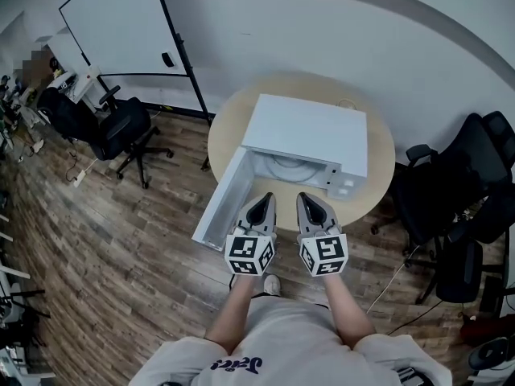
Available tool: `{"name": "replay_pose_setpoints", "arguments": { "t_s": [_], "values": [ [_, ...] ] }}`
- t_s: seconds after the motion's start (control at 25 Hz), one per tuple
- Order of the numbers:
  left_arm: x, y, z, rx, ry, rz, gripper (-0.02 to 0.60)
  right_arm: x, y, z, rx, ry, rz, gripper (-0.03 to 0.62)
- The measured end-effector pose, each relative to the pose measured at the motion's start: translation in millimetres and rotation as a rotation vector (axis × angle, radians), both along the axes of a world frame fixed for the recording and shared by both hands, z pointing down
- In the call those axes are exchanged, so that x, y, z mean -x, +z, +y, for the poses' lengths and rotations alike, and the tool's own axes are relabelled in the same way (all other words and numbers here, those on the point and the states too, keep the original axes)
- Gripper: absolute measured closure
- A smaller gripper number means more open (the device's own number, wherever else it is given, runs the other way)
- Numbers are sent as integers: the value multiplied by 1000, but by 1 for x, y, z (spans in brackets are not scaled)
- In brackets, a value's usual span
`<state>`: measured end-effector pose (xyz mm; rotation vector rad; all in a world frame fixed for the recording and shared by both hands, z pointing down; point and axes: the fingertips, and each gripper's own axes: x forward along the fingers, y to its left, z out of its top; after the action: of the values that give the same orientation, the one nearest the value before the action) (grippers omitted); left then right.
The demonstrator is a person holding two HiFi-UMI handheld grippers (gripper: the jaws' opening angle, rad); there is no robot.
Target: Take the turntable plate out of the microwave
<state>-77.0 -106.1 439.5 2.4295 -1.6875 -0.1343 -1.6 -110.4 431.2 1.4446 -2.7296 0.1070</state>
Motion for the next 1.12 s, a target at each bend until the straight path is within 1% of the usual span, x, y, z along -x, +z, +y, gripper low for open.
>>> {"name": "replay_pose_setpoints", "arguments": {
  "t_s": [0.16, 0.24, 0.36, 0.6, 0.76, 0.88, 1.12],
  "values": [
    [15, -4, -20, -12, 20, -2, 568, 23, -4, -21, -13, 3, -3, 580],
    [19, 0, -28, -1, 34, -2, 568, 31, -4, -28, -18, 11, -1, 580],
    [21, 12, -38, 31, 58, 4, 568, 33, 5, -35, -3, 40, 11, 580],
    [20, 46, -58, 96, 73, 7, 568, 15, 38, -51, 61, 97, 25, 580],
    [16, 78, -72, 183, 113, 3, 568, 12, 61, -68, 94, 110, 41, 580],
    [16, 104, -88, 254, 117, 51, 568, 15, 77, -82, 119, 97, 56, 580],
    [13, 157, -112, 400, 95, 201, 568, 20, 116, -100, 204, 68, 72, 580]
  ]
}}
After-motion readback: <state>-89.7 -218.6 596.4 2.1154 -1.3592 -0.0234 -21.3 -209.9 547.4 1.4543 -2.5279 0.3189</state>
